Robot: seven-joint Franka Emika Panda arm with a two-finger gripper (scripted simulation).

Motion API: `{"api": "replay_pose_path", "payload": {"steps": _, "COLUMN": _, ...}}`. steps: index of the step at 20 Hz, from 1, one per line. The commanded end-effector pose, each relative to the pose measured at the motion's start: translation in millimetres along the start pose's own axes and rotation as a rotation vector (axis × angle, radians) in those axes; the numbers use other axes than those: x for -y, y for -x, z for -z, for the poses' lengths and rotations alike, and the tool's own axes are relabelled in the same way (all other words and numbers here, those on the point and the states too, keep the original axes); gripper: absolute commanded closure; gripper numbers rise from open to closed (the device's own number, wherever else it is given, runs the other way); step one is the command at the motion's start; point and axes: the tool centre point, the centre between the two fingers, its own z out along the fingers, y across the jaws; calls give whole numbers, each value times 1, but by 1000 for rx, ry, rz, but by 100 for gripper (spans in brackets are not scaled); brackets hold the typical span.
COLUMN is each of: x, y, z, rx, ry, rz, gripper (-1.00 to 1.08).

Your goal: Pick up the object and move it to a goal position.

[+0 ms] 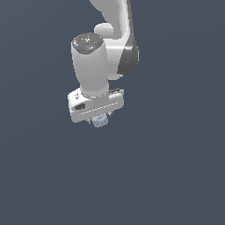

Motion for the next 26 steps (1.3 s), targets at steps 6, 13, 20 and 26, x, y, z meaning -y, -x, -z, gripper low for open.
{"api": "replay_pose_path", "payload": {"steps": 6, "x": -30, "y": -20, "z": 43, "rx": 1, "ry": 0, "rz": 1, "gripper": 108}}
{"api": "replay_pose_path", "payload": {"steps": 13, "x": -52, "y": -36, "z": 76, "rx": 2, "ry": 0, "rz": 1, "gripper": 108}}
{"api": "replay_pose_path", "payload": {"steps": 20, "x": -70, "y": -49, "z": 100, "rx": 2, "ry": 0, "rz": 1, "gripper": 108}}
{"api": "replay_pose_path", "payload": {"steps": 26, "x": -78, "y": -56, "z": 111, "rx": 2, "ry": 0, "rz": 1, "gripper": 108}}
